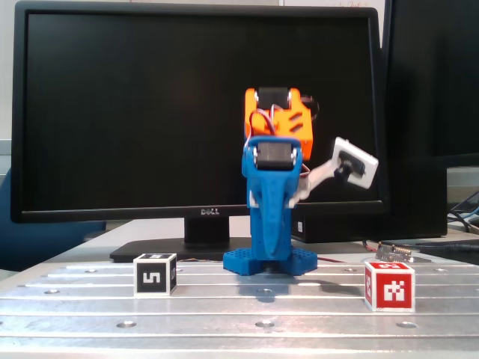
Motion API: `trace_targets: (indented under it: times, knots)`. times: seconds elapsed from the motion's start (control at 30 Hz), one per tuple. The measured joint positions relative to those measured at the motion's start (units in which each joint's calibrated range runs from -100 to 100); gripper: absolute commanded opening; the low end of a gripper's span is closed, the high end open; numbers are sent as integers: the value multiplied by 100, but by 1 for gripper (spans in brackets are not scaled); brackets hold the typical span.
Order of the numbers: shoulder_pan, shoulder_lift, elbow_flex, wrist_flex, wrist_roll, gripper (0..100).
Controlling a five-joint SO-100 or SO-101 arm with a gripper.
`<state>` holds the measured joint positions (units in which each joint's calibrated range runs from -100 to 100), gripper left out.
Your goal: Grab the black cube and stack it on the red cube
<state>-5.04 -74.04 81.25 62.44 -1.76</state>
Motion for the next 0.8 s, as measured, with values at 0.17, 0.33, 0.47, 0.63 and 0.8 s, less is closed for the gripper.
trace_targets:
  times: [0.17, 0.33, 0.47, 0.63, 0.8]
  knots:
    - [215, 1632, -1078, 52, 0, 1]
    - [593, 2968, -2083, 361, 247, 1]
    - [978, 3831, -2935, 765, 499, 1]
    - [1348, 4558, -3895, 1238, 735, 1]
    - [2000, 5066, -4538, 1642, 1202, 1]
